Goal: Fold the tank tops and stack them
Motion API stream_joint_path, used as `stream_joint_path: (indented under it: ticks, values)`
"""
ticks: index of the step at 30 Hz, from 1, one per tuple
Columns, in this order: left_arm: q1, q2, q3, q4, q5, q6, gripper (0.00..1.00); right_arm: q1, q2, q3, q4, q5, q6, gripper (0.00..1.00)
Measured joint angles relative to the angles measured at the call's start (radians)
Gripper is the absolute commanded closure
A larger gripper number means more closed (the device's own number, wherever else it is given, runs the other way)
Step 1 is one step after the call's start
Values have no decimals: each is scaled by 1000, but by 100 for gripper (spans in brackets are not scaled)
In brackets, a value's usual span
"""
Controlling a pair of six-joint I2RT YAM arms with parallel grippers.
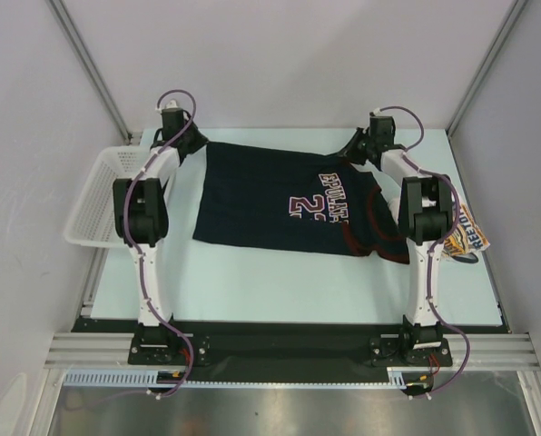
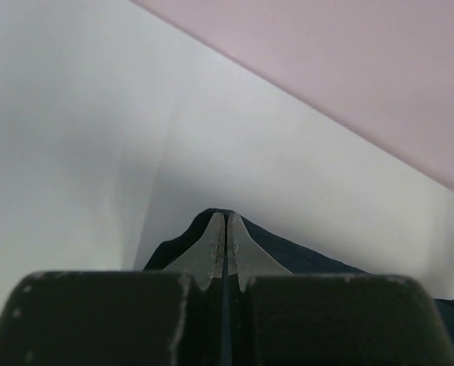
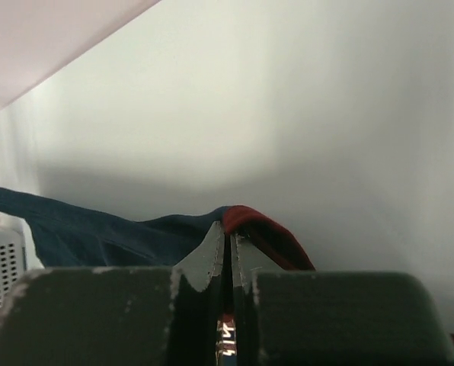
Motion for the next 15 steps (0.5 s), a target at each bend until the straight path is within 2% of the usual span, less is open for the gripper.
stream_joint_path:
  ticks: [6,11,13,15]
  values:
    - [0,27,40,40,51,-39,100,-19,15,6,26,-49,35,97]
    - [0,27,41,51,76,-52,100,-22,15,6,50,-74,42,88]
    - [0,27,40,54,82,-53,100,-22,15,6,53,-78,42,90]
    - [0,22,27,65,87,-53,100,-23,14,2,58,-81,41,99]
